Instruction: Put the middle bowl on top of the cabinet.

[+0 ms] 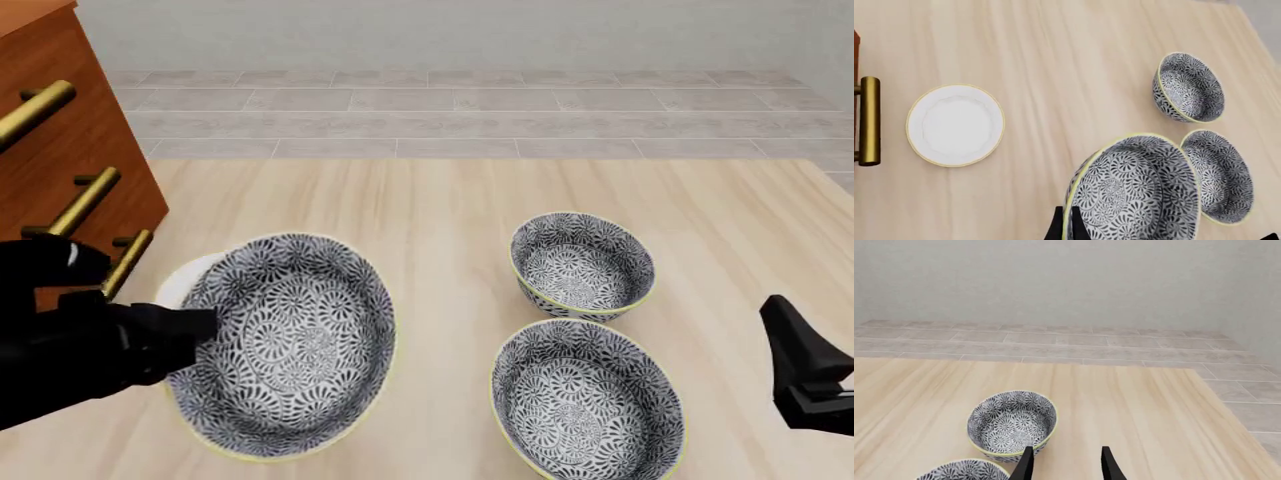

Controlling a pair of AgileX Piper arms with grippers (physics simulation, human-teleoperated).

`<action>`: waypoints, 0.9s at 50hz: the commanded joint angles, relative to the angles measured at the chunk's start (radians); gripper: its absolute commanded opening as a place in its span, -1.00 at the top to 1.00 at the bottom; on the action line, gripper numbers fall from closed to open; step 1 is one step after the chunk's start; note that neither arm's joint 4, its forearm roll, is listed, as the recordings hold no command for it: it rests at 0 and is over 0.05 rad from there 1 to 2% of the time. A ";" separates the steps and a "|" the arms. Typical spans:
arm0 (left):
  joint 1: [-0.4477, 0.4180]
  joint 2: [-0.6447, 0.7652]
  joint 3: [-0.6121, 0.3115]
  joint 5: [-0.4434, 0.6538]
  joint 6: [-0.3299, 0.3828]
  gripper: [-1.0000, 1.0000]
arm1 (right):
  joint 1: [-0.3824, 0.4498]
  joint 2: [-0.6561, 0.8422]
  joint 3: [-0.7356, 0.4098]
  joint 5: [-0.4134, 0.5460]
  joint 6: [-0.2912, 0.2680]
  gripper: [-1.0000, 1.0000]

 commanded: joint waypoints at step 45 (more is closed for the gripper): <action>0.137 -0.010 -0.371 0.179 0.124 1.00 | -0.009 -0.013 0.000 0.014 0.004 -1.00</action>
